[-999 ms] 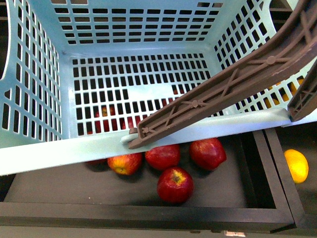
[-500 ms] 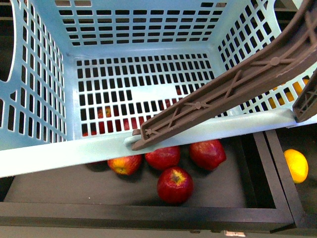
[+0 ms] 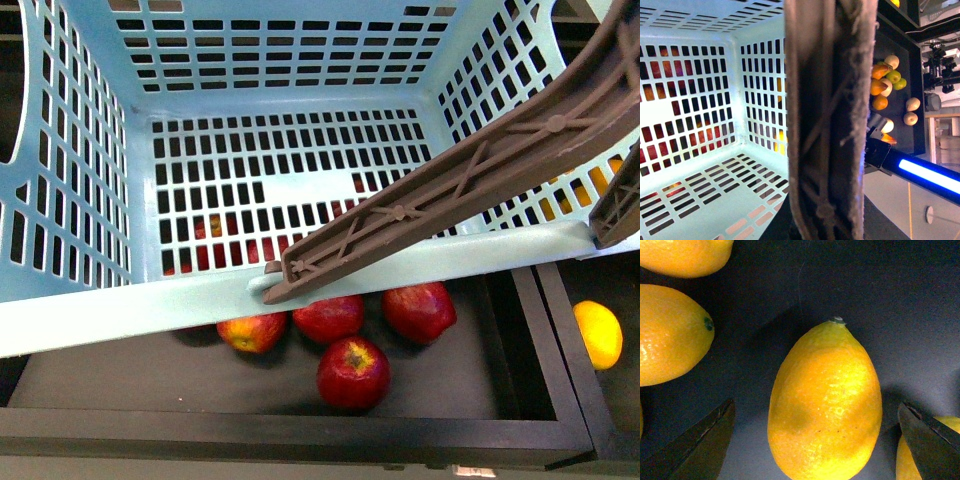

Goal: Pick lemon and mango into basket

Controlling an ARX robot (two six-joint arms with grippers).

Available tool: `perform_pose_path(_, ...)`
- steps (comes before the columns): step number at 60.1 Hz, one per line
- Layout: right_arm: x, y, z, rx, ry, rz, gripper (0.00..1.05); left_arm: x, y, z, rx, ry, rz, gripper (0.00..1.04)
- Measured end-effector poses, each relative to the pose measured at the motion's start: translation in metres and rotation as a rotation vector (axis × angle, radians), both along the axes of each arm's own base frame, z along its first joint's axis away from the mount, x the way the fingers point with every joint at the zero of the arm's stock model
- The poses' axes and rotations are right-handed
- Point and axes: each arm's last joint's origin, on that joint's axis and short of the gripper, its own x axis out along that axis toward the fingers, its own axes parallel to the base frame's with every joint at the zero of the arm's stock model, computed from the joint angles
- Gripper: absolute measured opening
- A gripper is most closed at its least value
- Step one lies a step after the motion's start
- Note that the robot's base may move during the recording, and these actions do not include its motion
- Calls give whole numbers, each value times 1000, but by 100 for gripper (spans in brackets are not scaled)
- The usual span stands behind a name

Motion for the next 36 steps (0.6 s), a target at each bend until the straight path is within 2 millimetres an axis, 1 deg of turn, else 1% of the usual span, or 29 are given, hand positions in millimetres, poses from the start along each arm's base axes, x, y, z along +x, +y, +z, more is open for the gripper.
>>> perform_pose_path(7, 0, 1, -5, 2, 14, 0, 96, 0, 0, 0, 0, 0, 1, 6)
perform_pose_path(10, -1, 1, -7, 2, 19, -3, 93, 0, 0, 0, 1, -1, 1, 6)
perform_pose_path(14, -1, 1, -9, 1, 24, -4, 83, 0, 0, 0, 1, -1, 1, 6)
perform_pose_path(20, -2, 1, -10, 3, 28, -6, 71, 0, 0, 0, 0, 0, 1, 6)
perform_pose_path(22, -2, 0, -10, 4, 27, -7, 65, 0, 0, 0, 0, 0, 0, 6)
perform_pose_path(24, -2, 0, -10, 5, 26, -9, 61, 0, 0, 0, 0, 0, 0, 6)
perform_pose_path(28, -3, -2, -10, 10, 20, -12, 58, 0, 0, 0, 0, 0, 1, 6)
perform_pose_path(36, -8, -1, -10, 27, 2, -8, 57, 0, 0, 0, 0, 0, 0, 6)
